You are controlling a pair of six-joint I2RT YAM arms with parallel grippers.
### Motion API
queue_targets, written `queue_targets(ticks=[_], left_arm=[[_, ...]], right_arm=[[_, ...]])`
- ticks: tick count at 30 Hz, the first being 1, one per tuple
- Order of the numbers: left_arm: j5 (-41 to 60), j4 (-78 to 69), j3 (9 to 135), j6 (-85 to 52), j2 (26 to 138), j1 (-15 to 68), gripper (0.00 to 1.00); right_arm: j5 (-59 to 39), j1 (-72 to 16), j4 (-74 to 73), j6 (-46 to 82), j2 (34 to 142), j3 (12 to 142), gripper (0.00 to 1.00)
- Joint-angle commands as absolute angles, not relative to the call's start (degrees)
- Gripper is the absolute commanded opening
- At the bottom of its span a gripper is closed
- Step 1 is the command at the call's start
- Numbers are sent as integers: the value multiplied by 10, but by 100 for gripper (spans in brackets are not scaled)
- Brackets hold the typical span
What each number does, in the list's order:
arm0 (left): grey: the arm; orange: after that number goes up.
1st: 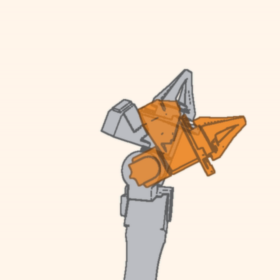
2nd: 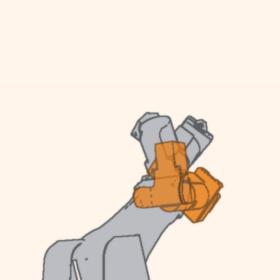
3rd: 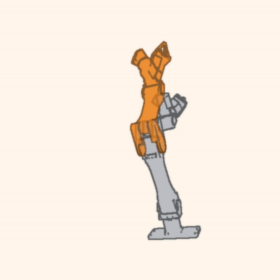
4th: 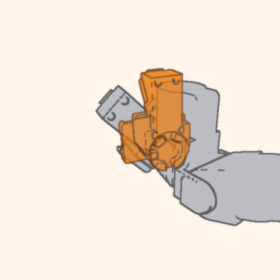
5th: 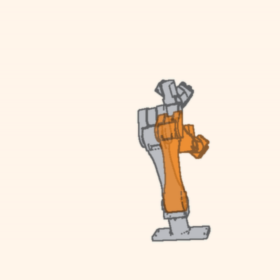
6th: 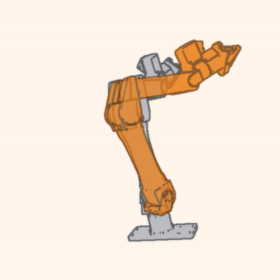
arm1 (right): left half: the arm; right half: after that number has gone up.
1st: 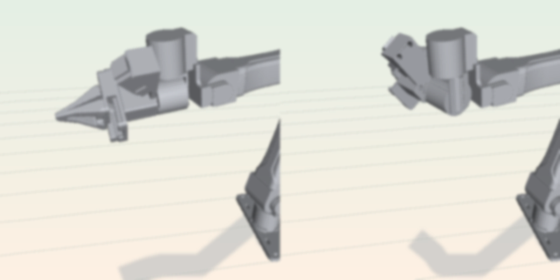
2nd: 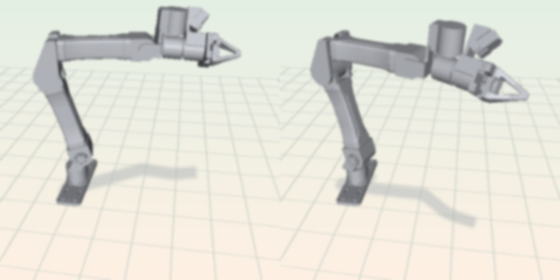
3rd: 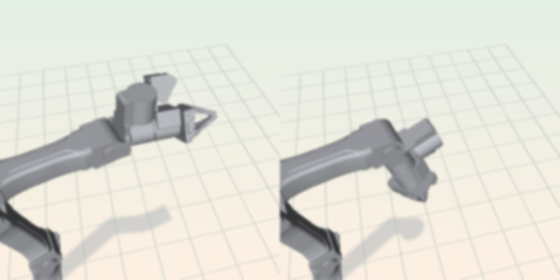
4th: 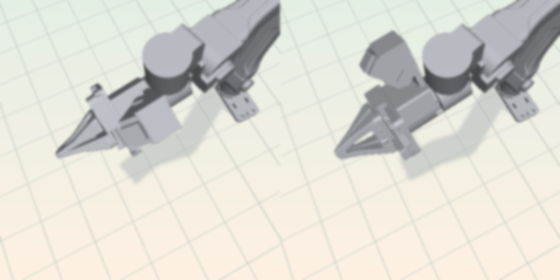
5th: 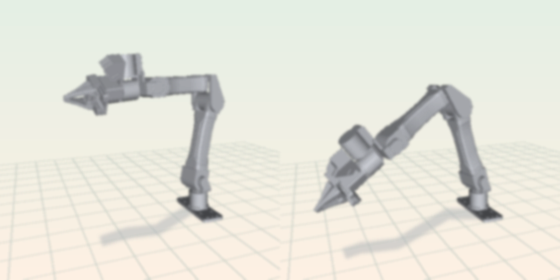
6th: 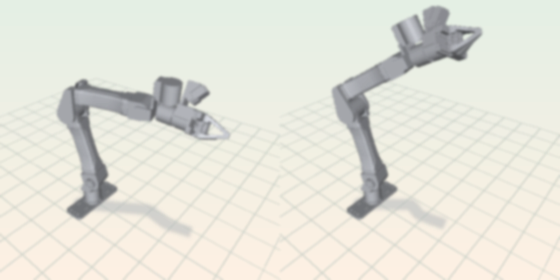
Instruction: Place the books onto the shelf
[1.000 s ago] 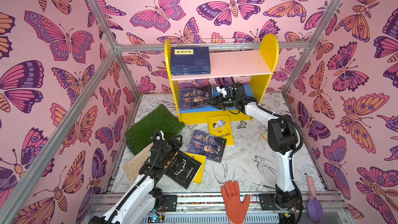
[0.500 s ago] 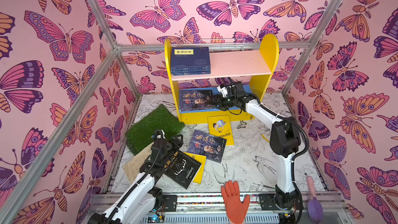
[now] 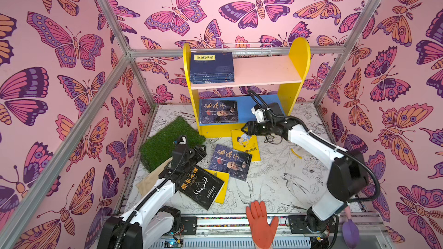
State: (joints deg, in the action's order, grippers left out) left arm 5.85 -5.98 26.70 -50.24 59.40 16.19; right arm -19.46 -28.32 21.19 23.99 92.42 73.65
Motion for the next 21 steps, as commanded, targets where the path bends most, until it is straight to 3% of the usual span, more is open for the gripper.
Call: queue_targets(ticks=[1, 8, 21], left_arm=[[73, -42, 287, -457, 628, 169, 66], [78, -42, 322, -414, 734, 208, 67], [91, -58, 331, -381, 856, 219, 68]], right_arm=[[-217, -303, 192, 233, 866, 630, 74], [-294, -314, 115, 289, 861, 460, 74], [-402, -304, 154, 256, 1040, 533, 73]])
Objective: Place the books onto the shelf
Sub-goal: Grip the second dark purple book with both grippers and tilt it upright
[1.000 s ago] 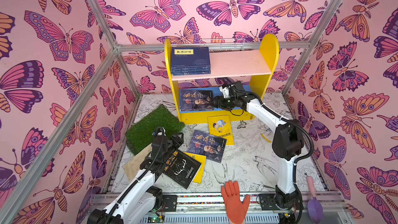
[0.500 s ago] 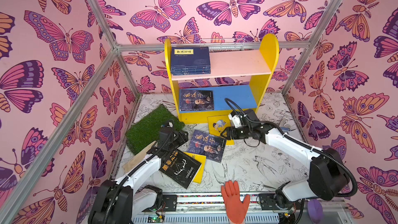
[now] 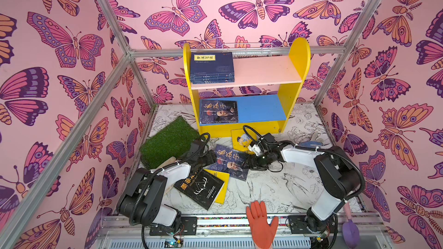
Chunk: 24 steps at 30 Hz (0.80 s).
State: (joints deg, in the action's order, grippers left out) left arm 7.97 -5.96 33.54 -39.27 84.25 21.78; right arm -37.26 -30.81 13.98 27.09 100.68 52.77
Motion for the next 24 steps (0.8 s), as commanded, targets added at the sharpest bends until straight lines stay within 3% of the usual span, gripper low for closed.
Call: queue_targets(ticks=[1, 12, 24], left_arm=[[98, -61, 328, -385, 862, 220, 68], [162, -112, 315, -395, 875, 235, 65], [202, -170, 317, -414, 848, 238, 65]], right_arm=[[-413, -303, 152, 254, 1050, 538, 73], [-492, -303, -65, 380, 1042, 539, 65], [-471, -303, -182, 468, 935, 540, 18]])
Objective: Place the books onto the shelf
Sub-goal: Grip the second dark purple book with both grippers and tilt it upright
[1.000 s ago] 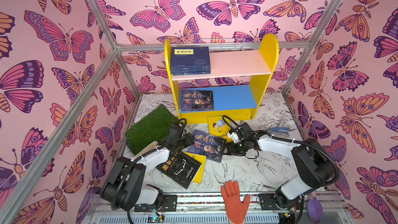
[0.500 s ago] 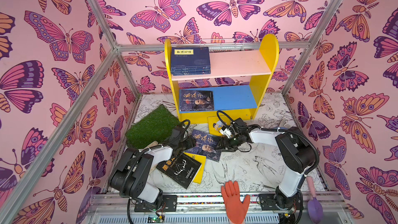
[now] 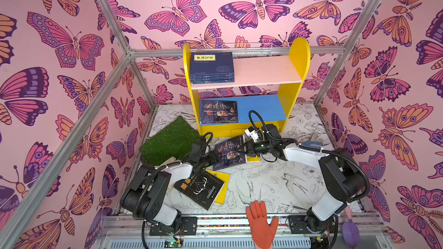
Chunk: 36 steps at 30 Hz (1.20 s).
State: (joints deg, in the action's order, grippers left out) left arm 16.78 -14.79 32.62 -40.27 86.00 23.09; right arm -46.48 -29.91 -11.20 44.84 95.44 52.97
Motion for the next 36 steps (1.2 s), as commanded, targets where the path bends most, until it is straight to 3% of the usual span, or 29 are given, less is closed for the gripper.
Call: queue_targets(ticks=[1, 6, 10, 18, 24, 27, 31, 33, 36], left_arm=[[205, -178, 315, -418, 843, 238, 65], [207, -216, 296, -460, 807, 227, 66], [236, -302, 257, -534, 774, 194, 69], [301, -398, 225, -620, 751, 140, 87], [358, -515, 212, -654, 775, 137, 83], [382, -590, 204, -682, 793, 139, 64], [391, -681, 194, -721, 816, 145, 20], [381, -707, 194, -737, 827, 146, 0], [357, -730, 176, -751, 830, 147, 0]], right_arm=[[-464, -303, -180, 467, 932, 540, 15], [-457, -302, -175, 456, 910, 532, 1], [-489, -285, -216, 475, 885, 517, 0], [-555, -257, -343, 557, 874, 506, 0], [-559, -257, -438, 636, 895, 502, 0], [-539, -257, -495, 678, 921, 491, 0], [-506, -257, -510, 694, 937, 479, 2], [-483, -257, -505, 689, 936, 470, 11], [-448, -256, -466, 666, 919, 457, 32]])
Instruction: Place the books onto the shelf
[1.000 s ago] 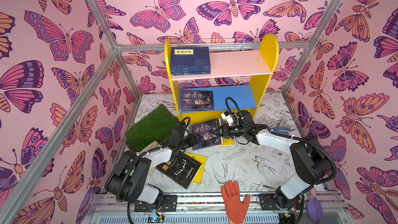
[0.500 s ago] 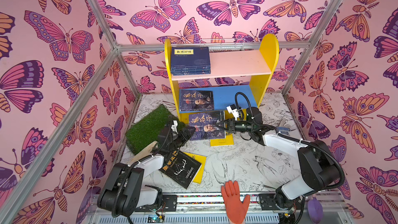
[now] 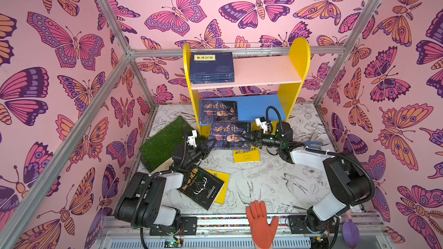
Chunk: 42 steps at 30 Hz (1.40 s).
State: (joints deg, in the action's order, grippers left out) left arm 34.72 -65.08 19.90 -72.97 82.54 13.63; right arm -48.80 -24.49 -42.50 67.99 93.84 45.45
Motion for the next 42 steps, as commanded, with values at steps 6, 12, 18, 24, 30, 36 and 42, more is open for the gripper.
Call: queue_targets(ticks=[6, 12, 18, 24, 30, 36, 42], left_arm=[[285, -755, 166, -755, 791, 147, 0], [253, -719, 184, -726, 744, 147, 0], [260, -692, 209, -705, 696, 147, 0], [255, -658, 215, -673, 658, 147, 0], [260, -592, 222, -635, 636, 147, 0], [243, -563, 218, -624, 638, 148, 1], [167, -431, 208, -625, 604, 147, 51]], right_arm=[[-430, -256, -361, 608, 856, 444, 47], [-440, -258, -344, 609, 832, 428, 49], [-440, -259, -387, 646, 840, 418, 53], [-449, -269, -404, 662, 856, 430, 54], [-461, -271, -465, 706, 870, 445, 22], [-457, -272, -486, 725, 859, 455, 4], [-435, -253, -428, 671, 842, 499, 0]])
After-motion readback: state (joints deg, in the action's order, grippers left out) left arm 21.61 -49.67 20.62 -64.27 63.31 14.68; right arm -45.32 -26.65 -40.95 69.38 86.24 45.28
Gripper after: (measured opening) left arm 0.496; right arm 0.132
